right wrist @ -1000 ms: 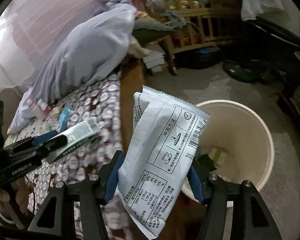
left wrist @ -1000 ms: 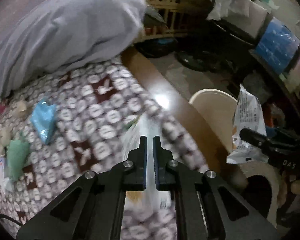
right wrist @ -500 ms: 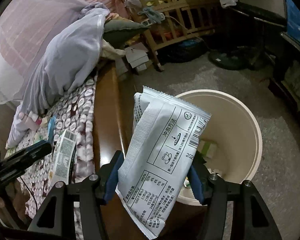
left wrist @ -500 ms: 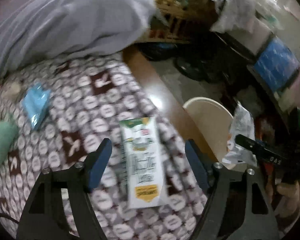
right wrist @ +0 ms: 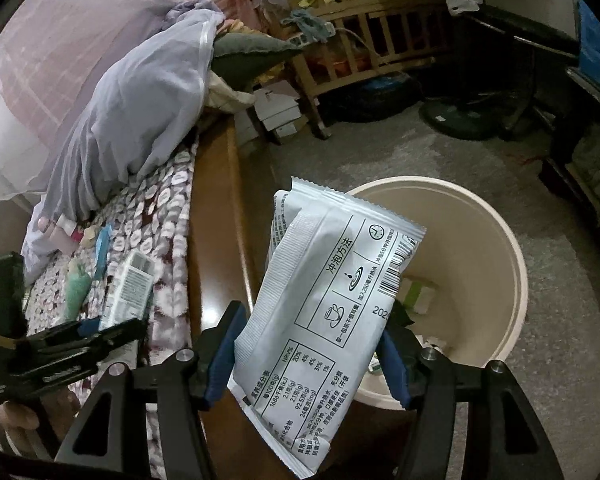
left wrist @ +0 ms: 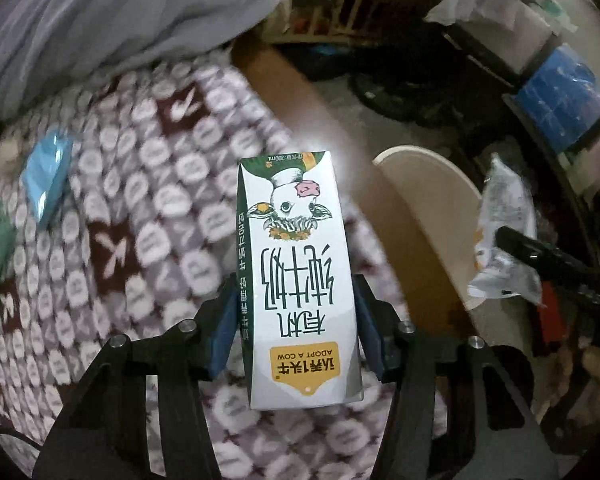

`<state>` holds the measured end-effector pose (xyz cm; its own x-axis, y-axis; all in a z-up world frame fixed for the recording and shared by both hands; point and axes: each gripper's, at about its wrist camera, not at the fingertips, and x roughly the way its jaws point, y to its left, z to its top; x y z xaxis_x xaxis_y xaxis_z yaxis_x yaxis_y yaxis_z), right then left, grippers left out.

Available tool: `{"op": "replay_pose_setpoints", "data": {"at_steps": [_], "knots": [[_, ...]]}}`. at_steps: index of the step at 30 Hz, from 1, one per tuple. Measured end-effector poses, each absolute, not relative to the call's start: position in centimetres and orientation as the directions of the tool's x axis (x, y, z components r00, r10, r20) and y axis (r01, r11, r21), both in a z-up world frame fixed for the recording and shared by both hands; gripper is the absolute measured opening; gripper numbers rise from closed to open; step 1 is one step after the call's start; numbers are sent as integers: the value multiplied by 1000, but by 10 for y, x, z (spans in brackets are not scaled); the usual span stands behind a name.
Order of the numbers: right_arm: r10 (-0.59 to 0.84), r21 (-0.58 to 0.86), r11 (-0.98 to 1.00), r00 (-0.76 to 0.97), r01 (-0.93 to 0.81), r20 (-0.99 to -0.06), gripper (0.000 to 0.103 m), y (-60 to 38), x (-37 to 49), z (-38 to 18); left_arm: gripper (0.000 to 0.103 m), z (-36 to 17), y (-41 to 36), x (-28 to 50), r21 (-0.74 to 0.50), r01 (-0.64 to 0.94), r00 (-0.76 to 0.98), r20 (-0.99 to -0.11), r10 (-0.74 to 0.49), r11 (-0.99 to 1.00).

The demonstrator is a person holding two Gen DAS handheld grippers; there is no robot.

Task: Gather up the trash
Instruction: 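Carry carton and sachet to the bucket and open both grippers over it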

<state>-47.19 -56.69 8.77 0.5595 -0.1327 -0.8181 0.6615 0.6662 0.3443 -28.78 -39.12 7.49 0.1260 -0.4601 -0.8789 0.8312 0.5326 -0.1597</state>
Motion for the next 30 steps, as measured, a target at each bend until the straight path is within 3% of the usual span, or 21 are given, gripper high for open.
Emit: {"op": "replay_pose_setpoints", "data": {"at_steps": [12, 23, 27, 28, 30], "knots": [[-180, 320, 620, 527, 716, -831, 61, -590, -490, 84, 52, 107, -454, -317, -193, 886, 72, -841, -536, 422], [-242, 279, 587, 493, 760, -836, 63, -611, -504, 81, 53, 105, -498, -328, -299, 884, -40, -814, -579, 360], [-273, 278, 553, 486, 785, -830, 71, -617, -511, 79, 77, 105, -506, -329, -365, 868, -96, -789, -607, 337], [-277, 283, 544, 487, 790, -828, 77, -618, -513, 79, 78, 105, -506, -328, -387, 860, -114, -781, -614, 332], [-271, 300, 531, 494, 793, -826, 77, -619, -515, 77, 78, 106, -507, -328, -384, 860, -109, -783, -613, 337]]}}
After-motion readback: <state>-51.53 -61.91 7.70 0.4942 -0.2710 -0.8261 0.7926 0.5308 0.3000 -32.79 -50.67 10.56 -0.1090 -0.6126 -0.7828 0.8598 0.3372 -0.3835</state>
